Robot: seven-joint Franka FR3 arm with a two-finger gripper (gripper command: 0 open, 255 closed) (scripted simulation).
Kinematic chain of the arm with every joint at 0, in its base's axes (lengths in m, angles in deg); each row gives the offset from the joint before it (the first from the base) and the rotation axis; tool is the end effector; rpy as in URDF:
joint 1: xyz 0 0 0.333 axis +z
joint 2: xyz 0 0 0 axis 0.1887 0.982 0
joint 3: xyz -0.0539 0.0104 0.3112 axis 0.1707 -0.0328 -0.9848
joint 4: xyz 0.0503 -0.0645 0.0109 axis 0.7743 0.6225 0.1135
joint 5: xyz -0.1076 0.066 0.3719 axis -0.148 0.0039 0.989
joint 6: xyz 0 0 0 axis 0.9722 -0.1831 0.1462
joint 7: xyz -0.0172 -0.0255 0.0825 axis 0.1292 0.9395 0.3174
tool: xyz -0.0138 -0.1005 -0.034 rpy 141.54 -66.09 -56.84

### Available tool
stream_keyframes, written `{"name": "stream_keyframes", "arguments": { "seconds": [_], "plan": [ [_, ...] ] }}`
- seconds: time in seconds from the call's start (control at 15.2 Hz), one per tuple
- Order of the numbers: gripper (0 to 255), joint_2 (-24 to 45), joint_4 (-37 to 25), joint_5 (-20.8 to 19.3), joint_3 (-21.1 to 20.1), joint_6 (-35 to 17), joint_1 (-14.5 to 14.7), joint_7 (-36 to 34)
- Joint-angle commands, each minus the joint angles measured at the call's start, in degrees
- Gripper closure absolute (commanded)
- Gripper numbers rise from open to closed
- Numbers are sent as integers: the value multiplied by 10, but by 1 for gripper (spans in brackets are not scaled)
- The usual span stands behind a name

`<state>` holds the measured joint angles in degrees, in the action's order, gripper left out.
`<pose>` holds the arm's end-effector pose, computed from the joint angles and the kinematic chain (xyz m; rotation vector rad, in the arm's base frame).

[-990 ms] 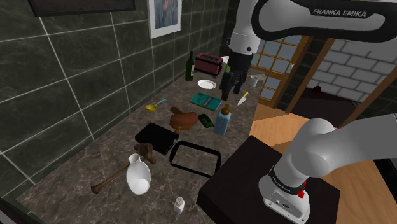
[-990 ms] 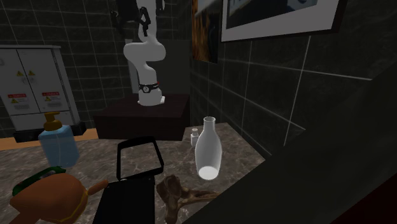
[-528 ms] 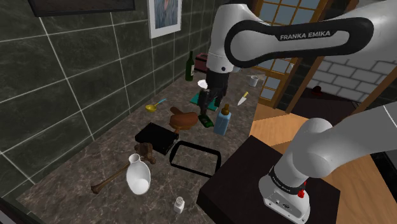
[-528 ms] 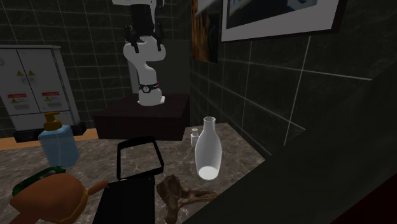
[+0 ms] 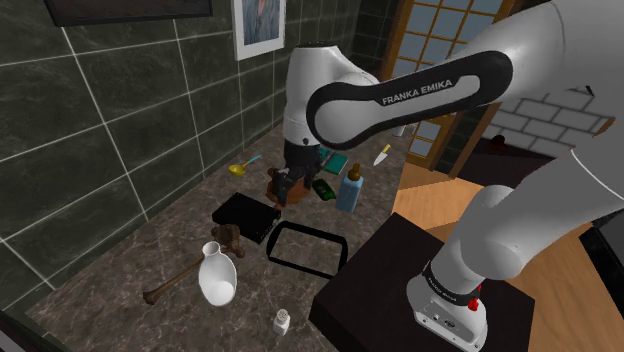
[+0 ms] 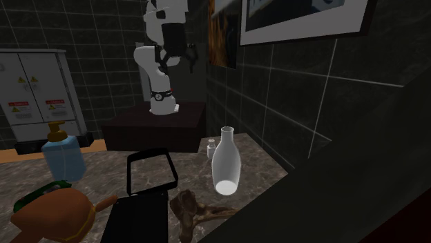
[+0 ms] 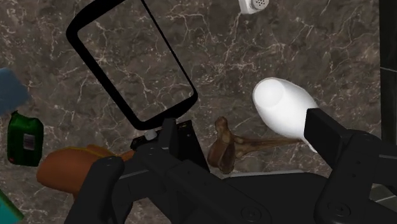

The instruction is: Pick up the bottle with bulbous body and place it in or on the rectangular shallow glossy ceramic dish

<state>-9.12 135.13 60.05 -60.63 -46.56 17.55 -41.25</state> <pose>0.3919 0.2108 0.4360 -3.0860 -0.0866 0.0235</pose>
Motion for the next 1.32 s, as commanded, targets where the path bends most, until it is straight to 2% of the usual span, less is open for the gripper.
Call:
{"name": "stream_keyframes", "arguments": {
  "seconds": [0.0, 0.26, 0.59, 0.99, 1.19, 1.25],
  "plan": [
    [0, 44, -16, -13, -20, -32, 0, -25],
    [0, 131, -54, -56, -53, -85, 1, -83],
    [0, 250, -119, -141, -74, -132, 16, -170],
    [0, 392, -225, -246, -58, -152, 69, -265],
    [0, 461, -290, -286, -40, -150, 103, -298],
    [0, 464, -293, -287, -39, -150, 105, -299]
  ]
}}
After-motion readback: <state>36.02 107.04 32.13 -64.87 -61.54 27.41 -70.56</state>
